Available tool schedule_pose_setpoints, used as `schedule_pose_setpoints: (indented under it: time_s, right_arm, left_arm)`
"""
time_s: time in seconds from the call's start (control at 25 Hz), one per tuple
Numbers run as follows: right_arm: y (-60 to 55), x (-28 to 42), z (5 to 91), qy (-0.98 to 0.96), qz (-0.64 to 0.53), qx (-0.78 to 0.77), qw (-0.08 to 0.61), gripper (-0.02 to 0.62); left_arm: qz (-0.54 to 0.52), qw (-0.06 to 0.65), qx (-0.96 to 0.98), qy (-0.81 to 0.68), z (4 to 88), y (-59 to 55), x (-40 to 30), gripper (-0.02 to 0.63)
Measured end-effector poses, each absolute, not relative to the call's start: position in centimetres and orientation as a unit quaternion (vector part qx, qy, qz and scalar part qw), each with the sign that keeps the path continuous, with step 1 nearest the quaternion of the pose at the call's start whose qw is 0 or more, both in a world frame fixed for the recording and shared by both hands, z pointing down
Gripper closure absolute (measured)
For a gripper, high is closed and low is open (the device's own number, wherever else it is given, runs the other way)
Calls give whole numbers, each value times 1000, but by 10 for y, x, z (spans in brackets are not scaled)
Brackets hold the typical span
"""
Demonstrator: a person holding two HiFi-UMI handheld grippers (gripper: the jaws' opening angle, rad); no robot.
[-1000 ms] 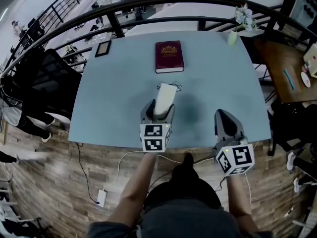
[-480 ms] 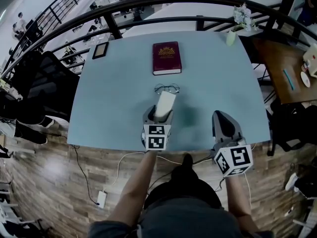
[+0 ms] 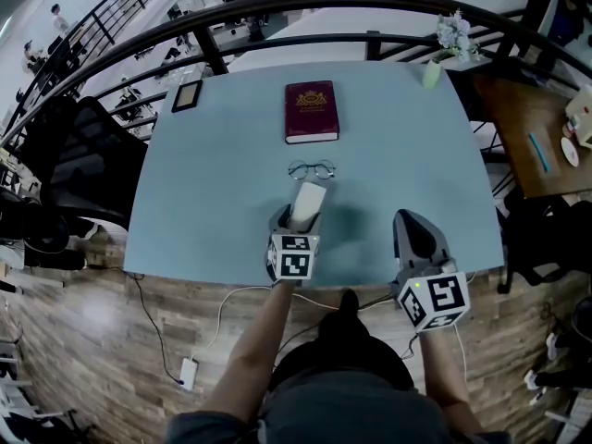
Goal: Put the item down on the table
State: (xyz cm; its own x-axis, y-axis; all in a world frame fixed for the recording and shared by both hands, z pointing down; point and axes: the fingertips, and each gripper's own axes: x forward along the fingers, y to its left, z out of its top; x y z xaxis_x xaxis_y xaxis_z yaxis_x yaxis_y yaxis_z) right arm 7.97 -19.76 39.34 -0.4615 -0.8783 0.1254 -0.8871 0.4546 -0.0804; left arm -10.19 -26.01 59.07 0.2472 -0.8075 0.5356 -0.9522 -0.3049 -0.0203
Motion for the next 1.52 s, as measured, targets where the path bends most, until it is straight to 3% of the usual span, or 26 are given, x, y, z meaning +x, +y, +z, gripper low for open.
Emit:
schedule_pose_setpoints:
  time_s: [1.52]
  right_arm:
    - [-203, 87, 398, -849, 76, 522, 33, 592]
  left_arm:
    - [299, 191, 762, -541, 628, -266, -89, 296]
